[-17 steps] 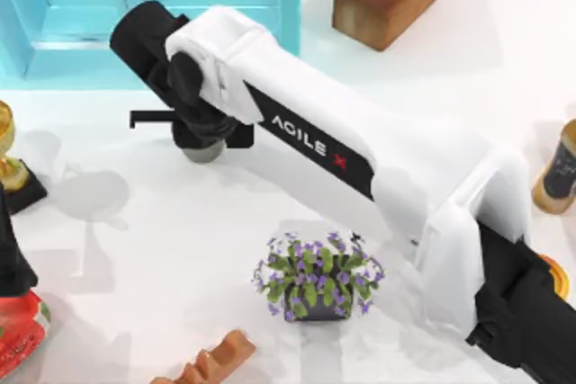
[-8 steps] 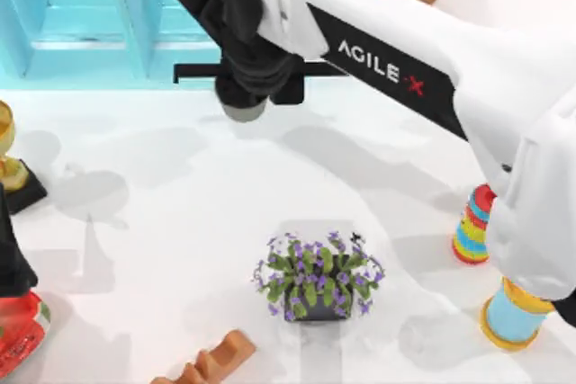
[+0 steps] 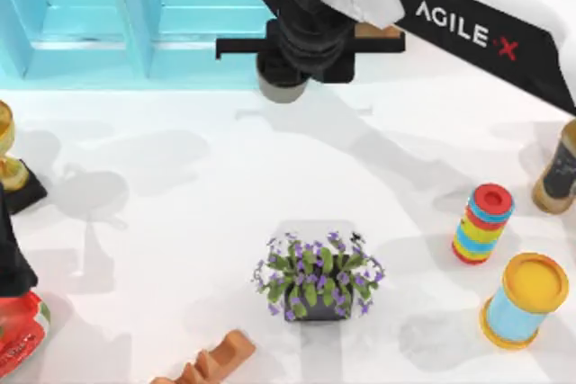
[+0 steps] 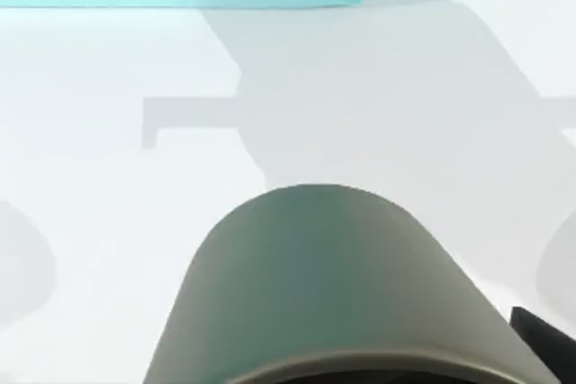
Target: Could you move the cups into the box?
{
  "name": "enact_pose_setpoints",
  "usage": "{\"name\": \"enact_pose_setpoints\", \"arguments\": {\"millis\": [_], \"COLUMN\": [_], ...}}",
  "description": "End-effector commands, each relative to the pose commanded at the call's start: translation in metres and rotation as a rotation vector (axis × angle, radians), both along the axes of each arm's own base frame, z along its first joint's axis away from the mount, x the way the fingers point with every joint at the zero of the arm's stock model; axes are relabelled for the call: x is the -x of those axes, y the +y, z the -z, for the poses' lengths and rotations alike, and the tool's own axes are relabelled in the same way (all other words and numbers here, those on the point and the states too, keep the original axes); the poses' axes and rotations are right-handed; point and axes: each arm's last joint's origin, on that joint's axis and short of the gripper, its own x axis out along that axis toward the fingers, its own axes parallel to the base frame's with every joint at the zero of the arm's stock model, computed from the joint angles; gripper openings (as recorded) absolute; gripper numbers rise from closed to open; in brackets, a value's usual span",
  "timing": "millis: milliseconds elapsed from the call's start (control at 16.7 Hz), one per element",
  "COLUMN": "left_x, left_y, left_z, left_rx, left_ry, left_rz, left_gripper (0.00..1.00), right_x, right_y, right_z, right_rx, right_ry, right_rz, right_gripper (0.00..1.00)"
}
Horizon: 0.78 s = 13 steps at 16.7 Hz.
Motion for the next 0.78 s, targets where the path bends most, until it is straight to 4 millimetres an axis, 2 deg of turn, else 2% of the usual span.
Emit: {"name": "enact_pose_setpoints", "arguments": {"millis": [240,360,420,480,600,780], "left_x": [0.0,0.0,0.0,0.0,0.0,0.0], "left_y": [0.0,0.0,0.0,0.0,0.0,0.0], "left_z": [0.0,0.0,0.0,0.0,0.0,0.0], "left_rx": [0.0,0.0,0.0,0.0,0.0,0.0], "left_ry": [0.0,0.0,0.0,0.0,0.0,0.0], "left_rz": [0.0,0.0,0.0,0.0,0.0,0.0], "left_gripper": [1.0,1.0,1.0,1.0,1.0,1.0], "right_x": [0.001,-0.006,-0.013,-0.021,-0.037,-0.052], "right_y": [0.002,-0.013,-0.027,-0.046,-0.097,-0.202], "right_z": [0.001,-0.002,-0.005,-0.008,-0.014,-0.024], "right_rx": [0.003,0.016,0.029,0.046,0.084,0.133], "right_ry": [0.001,0.01,0.021,0.036,0.081,0.176], "right_rz": [-0.004,-0.002,-0.001,0.0,0.005,0.017], "right_gripper": [0.0,0.0,0.0,0.0,0.0,0.0]}}
